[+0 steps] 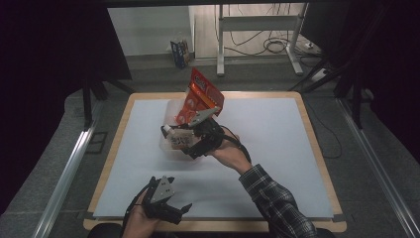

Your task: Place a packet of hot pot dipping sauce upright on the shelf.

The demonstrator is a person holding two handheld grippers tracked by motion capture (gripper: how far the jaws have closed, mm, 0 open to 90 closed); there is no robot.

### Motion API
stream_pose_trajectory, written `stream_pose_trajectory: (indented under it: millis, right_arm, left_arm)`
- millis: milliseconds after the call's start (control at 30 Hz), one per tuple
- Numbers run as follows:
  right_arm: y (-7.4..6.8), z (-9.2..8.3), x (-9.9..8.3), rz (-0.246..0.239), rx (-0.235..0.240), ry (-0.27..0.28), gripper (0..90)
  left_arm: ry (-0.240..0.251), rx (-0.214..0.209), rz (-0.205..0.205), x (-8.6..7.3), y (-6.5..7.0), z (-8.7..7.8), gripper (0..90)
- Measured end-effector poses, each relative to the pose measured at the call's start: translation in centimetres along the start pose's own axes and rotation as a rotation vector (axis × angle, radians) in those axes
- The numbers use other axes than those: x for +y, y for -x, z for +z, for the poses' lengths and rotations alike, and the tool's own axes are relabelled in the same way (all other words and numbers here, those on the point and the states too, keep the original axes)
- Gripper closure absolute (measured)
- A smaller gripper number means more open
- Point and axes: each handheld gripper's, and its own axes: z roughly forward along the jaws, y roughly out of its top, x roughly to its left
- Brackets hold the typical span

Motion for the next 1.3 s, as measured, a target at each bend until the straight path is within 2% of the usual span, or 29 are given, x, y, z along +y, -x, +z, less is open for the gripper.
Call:
stream_pose_trajectory:
  millis: [333, 867, 1067, 1300]
  right_arm:
    - [0.2, -0.8, -1.3, 0.026, -0.037, 0.010, 2.8]
    - [0.0, -1.6, -3.6, 0.055, -0.036, 0.032, 0.3]
    - [0.0, -1.6, -4.8, 0.051, -0.034, 0.028, 0.0]
    - [-0.2, -2.1, -5.1, 0.031, -0.036, 0.026, 0.0]
  left_arm:
    - [0.003, -0.002, 0.001, 0.0, 0.0, 0.1, 0.0]
    - [-0.001, 0.000, 0.009, 0.0, 0.1, 0.1, 0.0]
    - [0.000, 0.000, 0.007, 0.0, 0.1, 0.1, 0.0]
    - [0.004, 0.001, 0.013, 0.0, 0.1, 0.0, 0.0]
